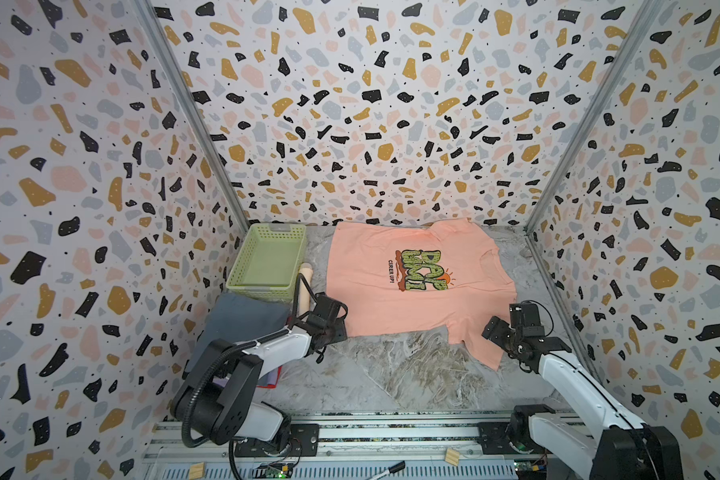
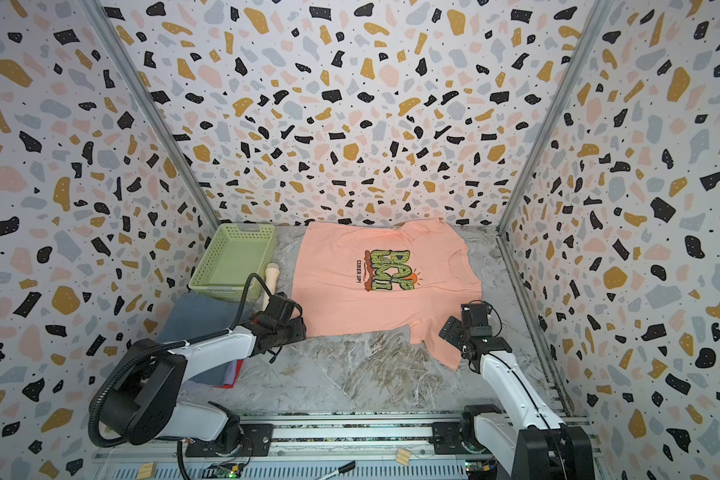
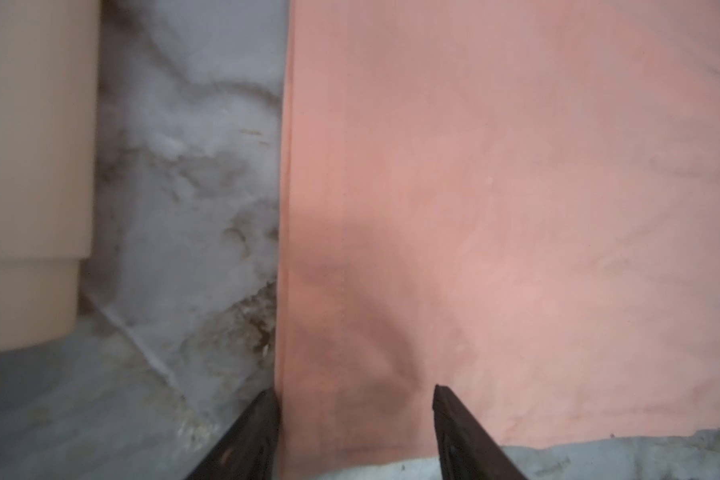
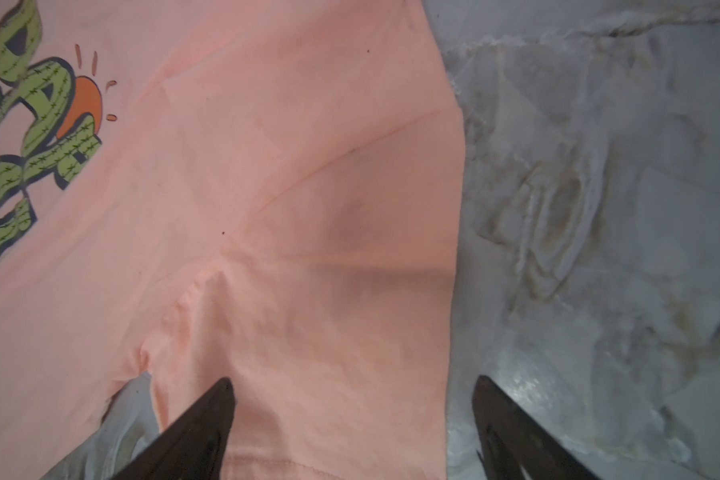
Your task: Fold and stack the t-shirts
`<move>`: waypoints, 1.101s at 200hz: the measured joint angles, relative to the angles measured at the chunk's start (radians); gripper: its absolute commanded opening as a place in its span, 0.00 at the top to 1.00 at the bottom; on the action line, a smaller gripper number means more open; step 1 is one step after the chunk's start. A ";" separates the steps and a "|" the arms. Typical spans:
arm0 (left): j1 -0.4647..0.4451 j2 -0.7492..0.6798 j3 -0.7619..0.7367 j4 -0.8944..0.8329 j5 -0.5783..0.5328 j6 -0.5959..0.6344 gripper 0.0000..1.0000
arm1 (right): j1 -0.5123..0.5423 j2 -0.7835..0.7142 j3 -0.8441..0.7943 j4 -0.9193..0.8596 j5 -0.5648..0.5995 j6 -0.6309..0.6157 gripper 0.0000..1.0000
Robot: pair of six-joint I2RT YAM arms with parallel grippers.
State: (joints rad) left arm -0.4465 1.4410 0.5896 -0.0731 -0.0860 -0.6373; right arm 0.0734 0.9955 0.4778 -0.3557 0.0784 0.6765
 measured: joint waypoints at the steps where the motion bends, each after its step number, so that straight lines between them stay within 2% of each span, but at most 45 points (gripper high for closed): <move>1: 0.000 0.001 0.000 0.003 0.000 -0.002 0.57 | 0.000 0.000 -0.001 -0.001 0.000 0.000 0.11; 32: -0.002 0.002 -0.008 0.022 0.020 -0.016 0.80 | -0.007 -0.003 -0.032 -0.014 -0.020 0.021 0.11; 77: -0.003 -0.047 -0.012 0.035 0.034 -0.031 0.90 | -0.007 -0.013 -0.069 -0.068 -0.046 0.050 0.18; 82: -0.003 -0.053 -0.012 0.040 0.037 -0.032 1.00 | -0.007 -0.015 -0.074 -0.072 -0.049 0.053 0.20; 115: -0.003 -0.070 -0.005 0.053 0.044 -0.036 1.00 | 0.065 -0.009 -0.080 -0.087 -0.034 0.092 0.25; 149: -0.003 -0.072 0.002 0.056 0.048 -0.037 1.00 | 0.167 0.072 -0.047 -0.086 0.014 0.134 0.30; 165: -0.003 -0.072 0.010 0.056 0.052 -0.036 1.00 | 0.203 0.116 -0.021 -0.084 0.032 0.148 0.41; 200: -0.002 -0.076 0.032 0.061 0.060 -0.030 1.00 | 0.225 0.167 -0.005 -0.043 0.021 0.179 0.81; 220: 0.002 -0.091 0.032 0.060 0.063 -0.029 1.00 | 0.226 0.164 -0.008 -0.035 0.008 0.201 0.96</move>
State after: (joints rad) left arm -0.4446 1.3502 0.6216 -0.0128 -0.0235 -0.6659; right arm 0.2996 1.1595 0.4694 -0.3908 0.0868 0.8772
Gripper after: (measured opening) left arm 0.047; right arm 0.120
